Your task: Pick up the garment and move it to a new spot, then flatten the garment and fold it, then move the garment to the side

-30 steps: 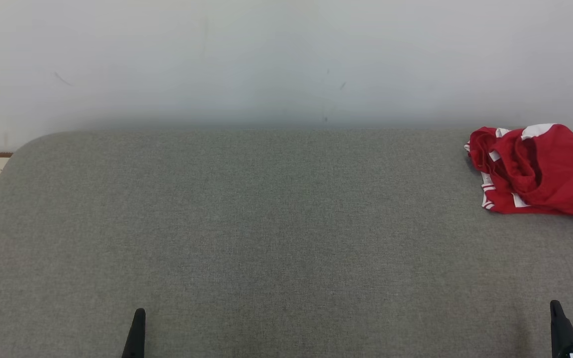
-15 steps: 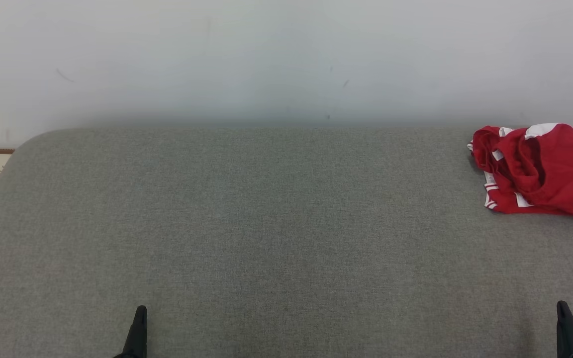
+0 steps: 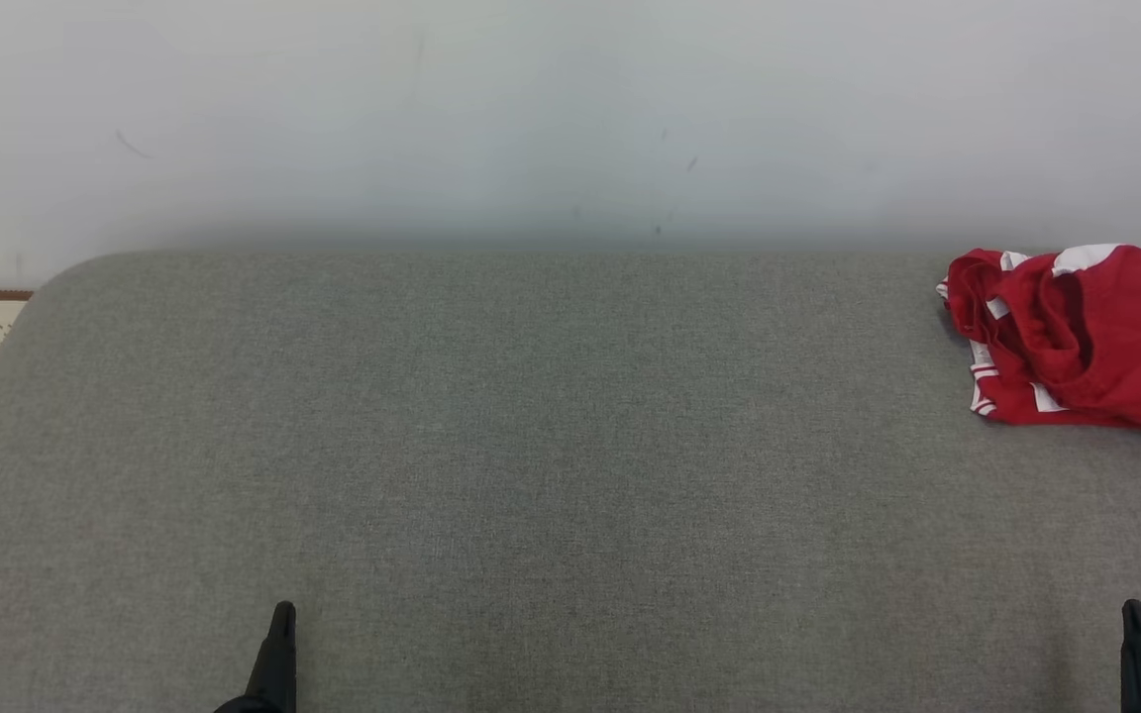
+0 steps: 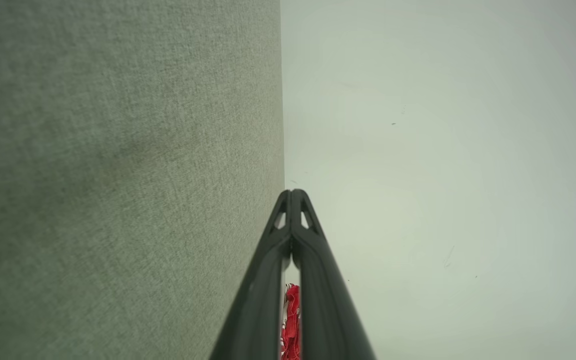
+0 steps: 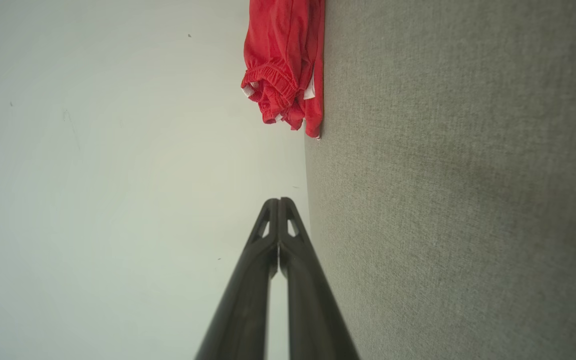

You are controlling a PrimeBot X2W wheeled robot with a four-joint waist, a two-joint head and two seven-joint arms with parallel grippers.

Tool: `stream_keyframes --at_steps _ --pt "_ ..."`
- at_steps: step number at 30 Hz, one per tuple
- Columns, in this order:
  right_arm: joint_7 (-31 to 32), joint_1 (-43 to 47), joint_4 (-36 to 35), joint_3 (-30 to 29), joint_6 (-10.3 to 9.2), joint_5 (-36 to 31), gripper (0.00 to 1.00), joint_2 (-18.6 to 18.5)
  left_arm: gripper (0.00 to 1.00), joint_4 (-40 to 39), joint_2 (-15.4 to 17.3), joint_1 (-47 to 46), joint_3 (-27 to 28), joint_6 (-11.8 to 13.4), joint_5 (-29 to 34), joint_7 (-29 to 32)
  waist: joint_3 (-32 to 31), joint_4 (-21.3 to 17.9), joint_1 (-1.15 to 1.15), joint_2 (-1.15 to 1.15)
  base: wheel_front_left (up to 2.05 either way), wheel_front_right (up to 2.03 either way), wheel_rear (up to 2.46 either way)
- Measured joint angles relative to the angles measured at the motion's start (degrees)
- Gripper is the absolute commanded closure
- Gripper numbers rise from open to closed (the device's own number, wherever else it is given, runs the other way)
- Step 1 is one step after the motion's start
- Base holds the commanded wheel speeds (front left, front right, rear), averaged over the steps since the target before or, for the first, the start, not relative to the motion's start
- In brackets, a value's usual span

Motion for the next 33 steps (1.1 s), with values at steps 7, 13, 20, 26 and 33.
stream_keyframes --at_steps 7,13,20,26,33 --pt "0.26 -0.04 -0.02 -0.4 0.0 0.85 1.0 0.16 1.0 0.26 0.0 0.0 -0.03 -0.04 -0.6 0.34 0.04 0.04 0.0 0.0 0.0 0.0 0.0" --pt "0.59 -0.07 -0.02 -0.57 0.0 0.79 1.0 0.32 1.0 0.26 -0.01 0.0 -0.03 -0.04 -0.6 0.35 0.04 0.04 0.0 0.0 0.0 0.0 0.0" --pt "0.69 -0.09 -0.01 -0.74 0.0 0.71 1.0 0.49 1.0 0.26 -0.01 0.0 -0.02 -0.04 -0.59 0.35 0.04 0.04 0.0 0.0 0.0 0.0 0.0" --pt "0.76 -0.16 -0.01 -0.9 0.0 0.68 1.0 0.65 1.0 0.26 -0.02 0.0 -0.01 -0.04 -0.59 0.35 0.04 0.04 0.0 0.0 0.0 0.0 0.0" --pt "0.94 -0.2 -0.01 -1.11 0.0 0.54 1.0 0.77 1.0 0.26 -0.02 0.0 0.0 -0.04 -0.59 0.35 0.03 0.04 0.0 0.0 0.0 0.0 0.0"
